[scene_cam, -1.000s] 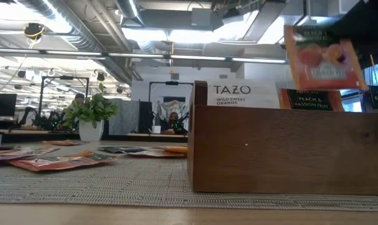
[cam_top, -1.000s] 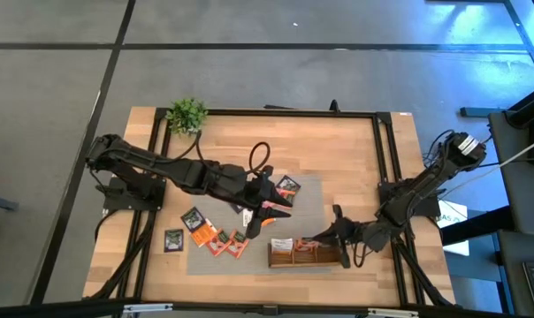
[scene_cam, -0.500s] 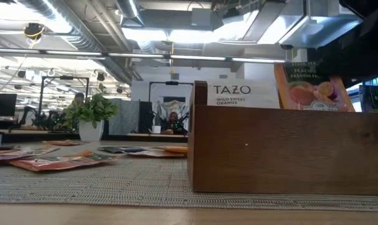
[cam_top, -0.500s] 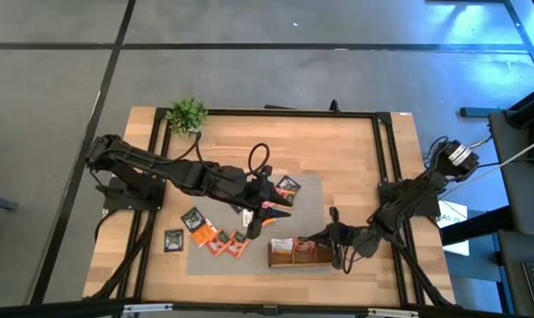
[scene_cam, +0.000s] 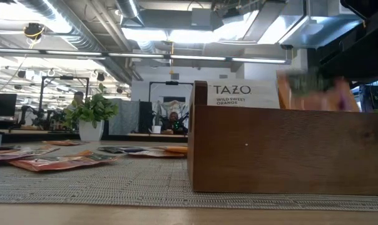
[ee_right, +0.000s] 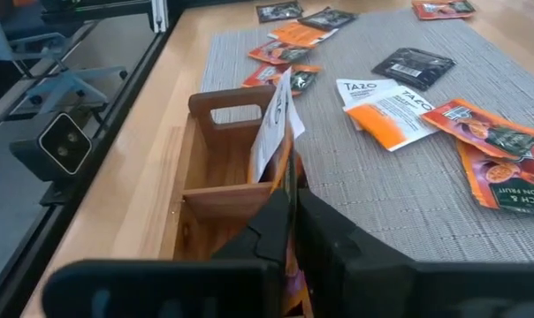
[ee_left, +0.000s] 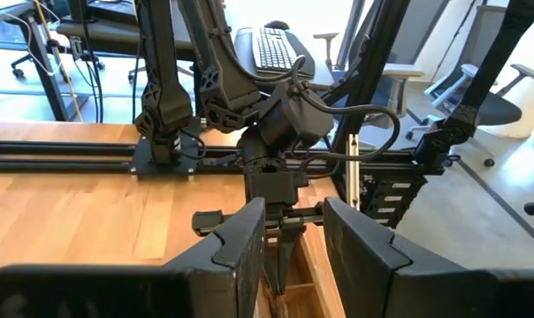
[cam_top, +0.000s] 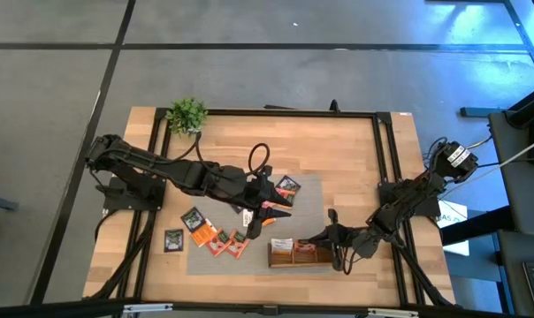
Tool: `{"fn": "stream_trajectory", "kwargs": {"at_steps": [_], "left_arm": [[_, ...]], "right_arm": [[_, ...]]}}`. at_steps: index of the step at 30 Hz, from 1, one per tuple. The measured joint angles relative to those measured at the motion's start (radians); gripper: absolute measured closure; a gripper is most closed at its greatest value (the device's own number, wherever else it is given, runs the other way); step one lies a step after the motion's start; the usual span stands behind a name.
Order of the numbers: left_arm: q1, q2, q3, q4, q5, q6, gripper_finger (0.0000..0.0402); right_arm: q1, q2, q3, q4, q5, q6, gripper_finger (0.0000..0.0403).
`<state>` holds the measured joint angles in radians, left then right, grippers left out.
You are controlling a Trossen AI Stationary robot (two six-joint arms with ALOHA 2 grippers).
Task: Pick & Place Tea
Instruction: Put the yellow tea bag into the middle compartment of the wooden organizer
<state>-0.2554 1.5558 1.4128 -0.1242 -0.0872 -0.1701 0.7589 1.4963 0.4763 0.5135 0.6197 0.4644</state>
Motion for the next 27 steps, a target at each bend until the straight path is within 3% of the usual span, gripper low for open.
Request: {"fn": "stream_trajectory", "kwargs": {"at_steps": [10, 16, 22, 27], "left_arm": [[0.0, 0.0, 0.0, -0.007, 0.001, 0.0, 0.0286], [0.004, 0.0, 0.0, -0.015, 0.001, -0.102, 0.0286], [0.06, 0.001, 0.0, -0.251, -0.005, -0.291, 0.0286], [0.109, 0.024, -0.002, -0.383, 0.0, -0.323, 0.0286]], "right_arm": [[0.0, -0.007, 0.0, 0.019, 0.043, -0.014, 0.034], [-0.024, -0.149, 0.001, 0.11, 0.042, -0.127, 0.0342], [-0.162, -0.362, 0.001, -0.066, -0.145, -0.019, 0.0346], [-0.307, -0.448, 0.001, -0.238, -0.265, 0.087, 0.0346]]}}
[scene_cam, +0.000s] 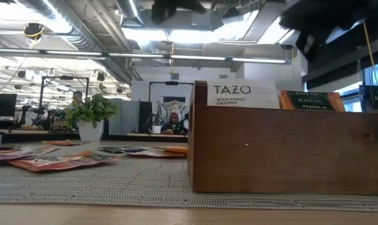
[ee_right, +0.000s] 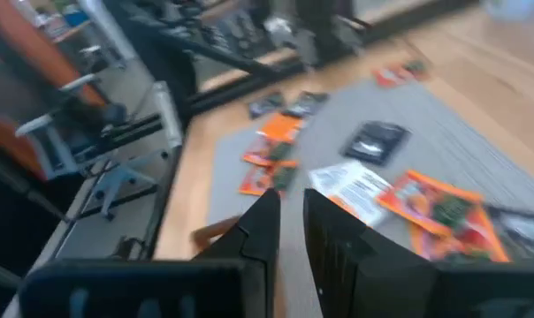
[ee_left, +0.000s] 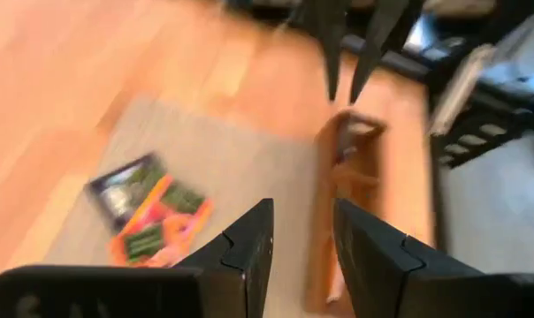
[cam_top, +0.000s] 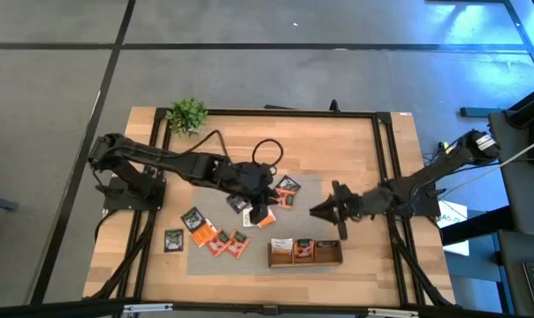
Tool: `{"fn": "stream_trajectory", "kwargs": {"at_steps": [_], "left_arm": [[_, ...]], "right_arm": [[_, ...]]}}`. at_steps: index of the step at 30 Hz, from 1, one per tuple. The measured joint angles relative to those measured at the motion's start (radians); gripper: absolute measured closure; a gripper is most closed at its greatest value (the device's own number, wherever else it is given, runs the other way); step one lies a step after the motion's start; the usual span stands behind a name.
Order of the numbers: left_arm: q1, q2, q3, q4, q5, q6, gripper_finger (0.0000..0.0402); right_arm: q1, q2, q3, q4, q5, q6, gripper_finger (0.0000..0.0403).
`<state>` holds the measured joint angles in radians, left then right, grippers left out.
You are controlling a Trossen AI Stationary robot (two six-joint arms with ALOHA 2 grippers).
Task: Pick & Place Tea
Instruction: Put the yellow tea bag into the middle compartment of the wooden organizer
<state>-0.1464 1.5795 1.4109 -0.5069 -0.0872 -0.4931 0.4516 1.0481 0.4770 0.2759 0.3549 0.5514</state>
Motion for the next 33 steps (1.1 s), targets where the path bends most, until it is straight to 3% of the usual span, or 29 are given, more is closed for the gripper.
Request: {"fn": "stream_trajectory", "kwargs": {"at_steps": [2, 7, 17, 23, 33], "left_arm": [[0.026, 0.012, 0.0, 0.003, 0.012, 0.002, 0.0286], [0.101, 0.081, 0.0, 0.021, 0.159, 0.069, 0.029], [0.242, 0.247, 0.001, 0.156, 0.398, 0.164, 0.0292], [0.278, 0.277, -0.015, 0.209, 0.42, 0.201, 0.0292], [0.34, 0.12, -0.484, 0.853, 0.447, -0.046, 0.0292]], "right_arm": [[-0.056, -0.004, 0.0, -0.038, -0.024, 0.043, 0.0346], [-0.165, 0.003, 0.0, -0.064, -0.095, 0.047, 0.0342], [-0.274, 0.003, 0.0, -0.101, -0.095, 0.047, 0.0298], [-0.294, 0.004, 0.0, -0.182, -0.089, 0.045, 0.0273], [-0.299, 0.004, 0.0, -0.185, -0.086, -0.016, 0.0271]]}}
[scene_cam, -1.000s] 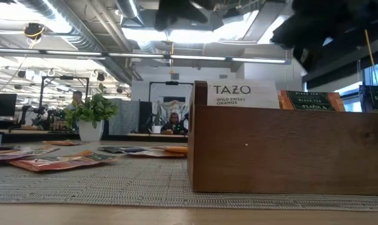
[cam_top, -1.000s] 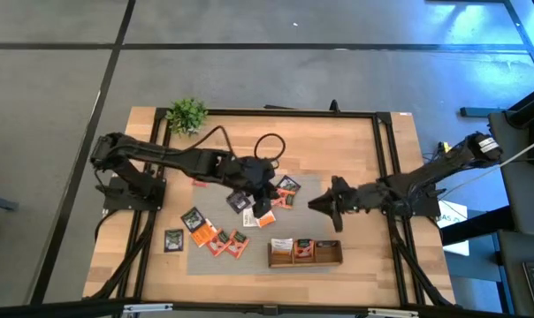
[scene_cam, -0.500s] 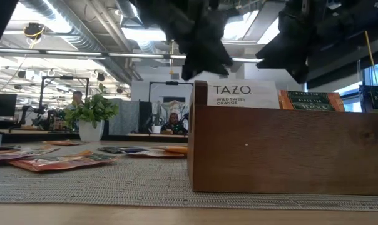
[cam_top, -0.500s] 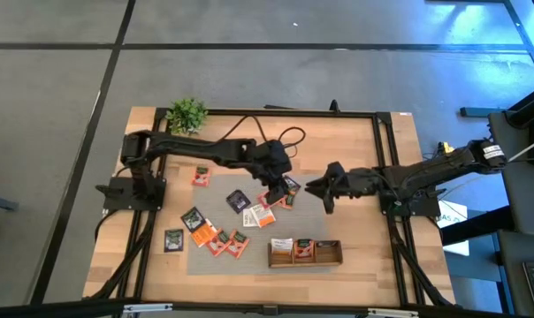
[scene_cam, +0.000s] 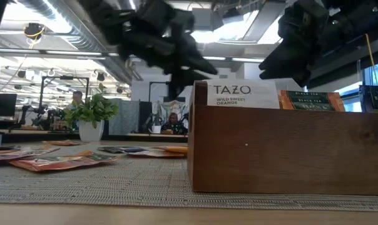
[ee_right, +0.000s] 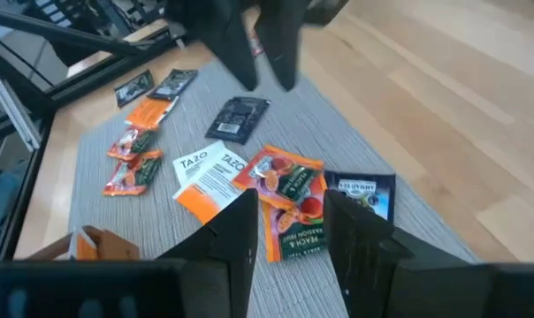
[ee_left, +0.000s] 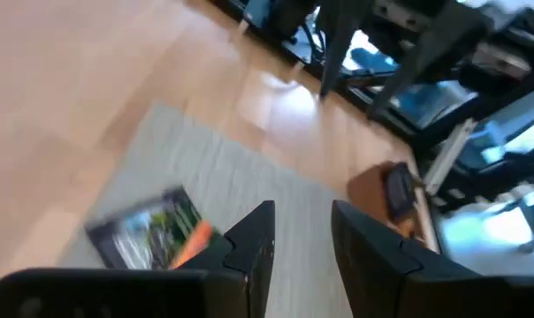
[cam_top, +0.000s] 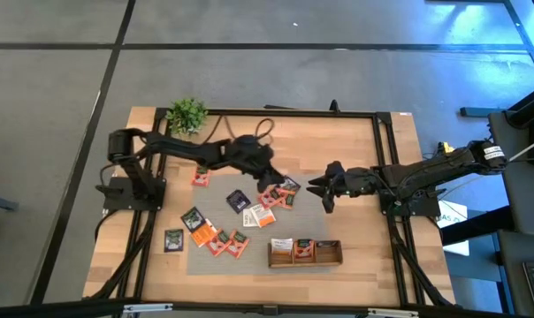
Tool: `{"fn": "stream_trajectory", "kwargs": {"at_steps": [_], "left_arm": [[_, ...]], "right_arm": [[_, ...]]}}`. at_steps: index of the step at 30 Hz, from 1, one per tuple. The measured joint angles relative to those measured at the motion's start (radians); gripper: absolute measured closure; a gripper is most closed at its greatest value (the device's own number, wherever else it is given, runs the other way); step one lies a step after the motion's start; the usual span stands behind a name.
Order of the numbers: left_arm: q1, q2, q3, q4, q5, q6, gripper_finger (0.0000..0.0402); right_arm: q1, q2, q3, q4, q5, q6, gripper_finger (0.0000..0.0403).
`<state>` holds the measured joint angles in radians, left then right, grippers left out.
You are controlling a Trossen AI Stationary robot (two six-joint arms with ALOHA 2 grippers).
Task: Pick & Place Tea
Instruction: Put the yellow tea bag into the middle compartment of the wooden organizer
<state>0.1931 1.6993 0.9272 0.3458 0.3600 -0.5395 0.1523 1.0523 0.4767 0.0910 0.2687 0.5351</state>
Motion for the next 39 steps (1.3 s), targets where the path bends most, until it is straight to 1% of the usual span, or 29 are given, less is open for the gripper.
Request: {"fn": "stream_trajectory", "kwargs": {"at_steps": [2, 4, 8, 11, 15, 19, 22, 24, 27, 28, 31, 33, 39], "left_arm": [[0.001, -0.015, -0.064, 0.111, 0.002, -0.02, 0.0292], [0.001, -0.03, -0.116, 0.16, 0.002, -0.004, 0.0292], [0.001, -0.029, -0.153, 0.151, -0.005, 0.035, 0.0292], [0.001, -0.025, -0.165, 0.151, -0.005, 0.044, 0.0292], [-0.01, -0.024, -0.167, 0.122, -0.016, 0.102, 0.0293], [-0.024, -0.024, -0.167, 0.118, -0.052, 0.141, 0.0296], [-0.031, -0.024, -0.167, 0.114, -0.048, 0.138, 0.0315], [-0.039, -0.024, -0.167, 0.114, -0.054, 0.139, 0.0338], [-0.052, -0.024, -0.167, 0.114, -0.054, 0.155, 0.0383], [-0.054, -0.024, -0.167, 0.114, -0.054, 0.158, 0.0392], [-0.056, -0.024, -0.167, 0.114, -0.077, 0.159, 0.0397], [-0.056, -0.024, -0.167, 0.113, -0.102, 0.159, 0.0399], [-0.058, 0.014, -0.158, 0.114, -0.099, 0.152, 0.0399]], "right_arm": [[0.0, 0.001, 0.0, 0.003, 0.0, -0.002, 0.0271], [0.0, 0.002, 0.0, 0.003, 0.0, -0.002, 0.0271], [0.0, 0.002, 0.0, 0.002, 0.0, -0.028, 0.0271], [0.0, 0.002, 0.0, 0.002, 0.0, -0.019, 0.0271], [0.001, 0.002, 0.0, 0.006, 0.0, -0.014, 0.0271], [0.001, 0.002, 0.0, 0.008, 0.0, 0.051, 0.0271], [0.001, 0.002, 0.0, 0.007, 0.0, 0.133, 0.0271], [0.0, 0.002, 0.0, -0.003, 0.0, 0.182, 0.0271], [0.0, 0.002, 0.0, -0.009, -0.015, 0.21, 0.0271], [0.0, 0.002, 0.0, -0.009, -0.022, 0.218, 0.0271], [0.0, 0.002, 0.0, -0.01, -0.024, 0.219, 0.0271], [0.0, 0.002, 0.0, -0.006, -0.007, 0.22, 0.0271], [0.0, 0.002, 0.0, 0.024, -0.001, 0.228, 0.0271]]}}
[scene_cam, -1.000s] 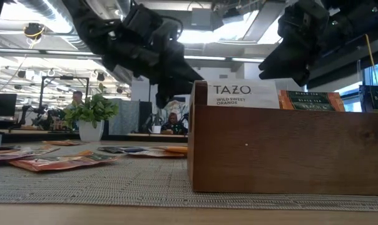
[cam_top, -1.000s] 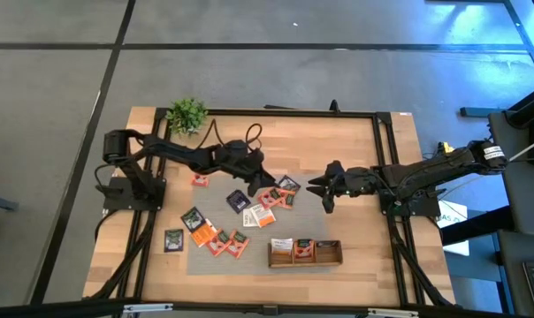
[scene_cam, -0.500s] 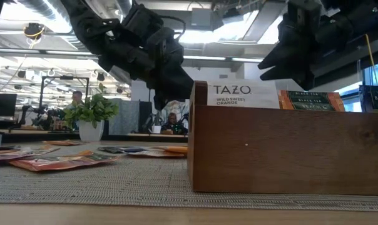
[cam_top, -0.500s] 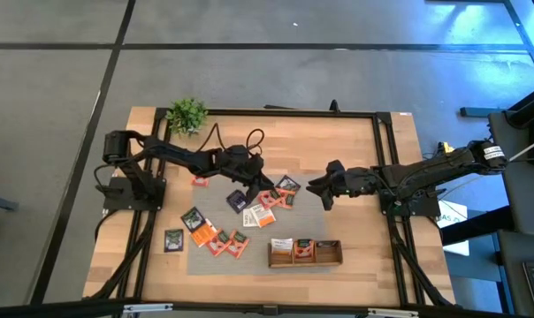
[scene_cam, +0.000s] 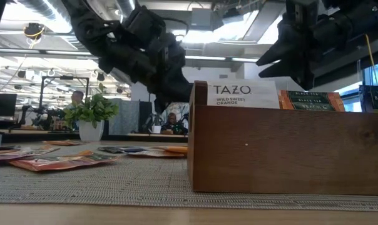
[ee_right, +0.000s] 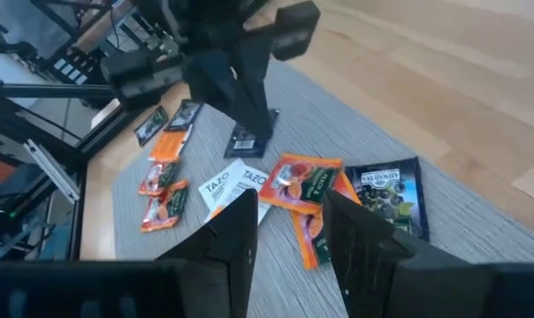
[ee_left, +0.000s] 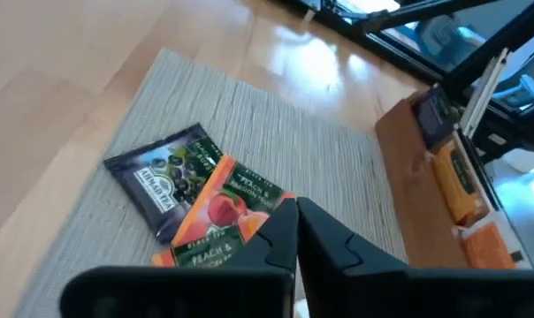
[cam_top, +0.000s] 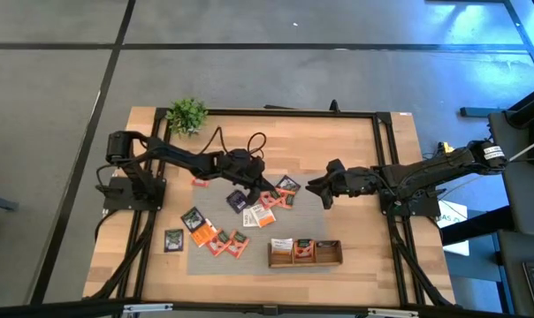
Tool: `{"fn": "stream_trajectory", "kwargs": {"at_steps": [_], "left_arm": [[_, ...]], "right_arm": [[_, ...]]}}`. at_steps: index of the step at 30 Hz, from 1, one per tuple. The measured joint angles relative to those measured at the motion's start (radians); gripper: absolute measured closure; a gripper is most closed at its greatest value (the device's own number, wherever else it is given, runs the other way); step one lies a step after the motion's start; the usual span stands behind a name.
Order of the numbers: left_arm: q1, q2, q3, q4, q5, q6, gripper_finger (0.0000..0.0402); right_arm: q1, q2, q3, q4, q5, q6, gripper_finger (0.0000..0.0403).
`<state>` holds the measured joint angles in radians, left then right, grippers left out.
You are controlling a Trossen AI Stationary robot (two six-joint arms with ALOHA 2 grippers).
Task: Pick & Place Tea
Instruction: Put the yellow tea bag into the middle compartment of the wooden organizer
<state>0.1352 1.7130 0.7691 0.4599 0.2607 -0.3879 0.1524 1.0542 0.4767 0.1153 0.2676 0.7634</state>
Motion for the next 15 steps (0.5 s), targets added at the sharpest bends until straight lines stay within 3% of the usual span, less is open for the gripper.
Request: {"fn": "stream_trajectory", "kwargs": {"at_steps": [9, 15], "left_arm": [[-0.003, 0.102, 0.027, -0.001, 0.012, -0.02, 0.0399], [-0.014, 0.133, 0.026, 0.016, 0.053, -0.032, 0.0399]], "right_arm": [[0.0, 0.014, 0.0, -0.029, -0.041, 0.1, 0.0271], [0.0, 0.134, 0.0, -0.006, -0.101, 0.149, 0.0271]]}}
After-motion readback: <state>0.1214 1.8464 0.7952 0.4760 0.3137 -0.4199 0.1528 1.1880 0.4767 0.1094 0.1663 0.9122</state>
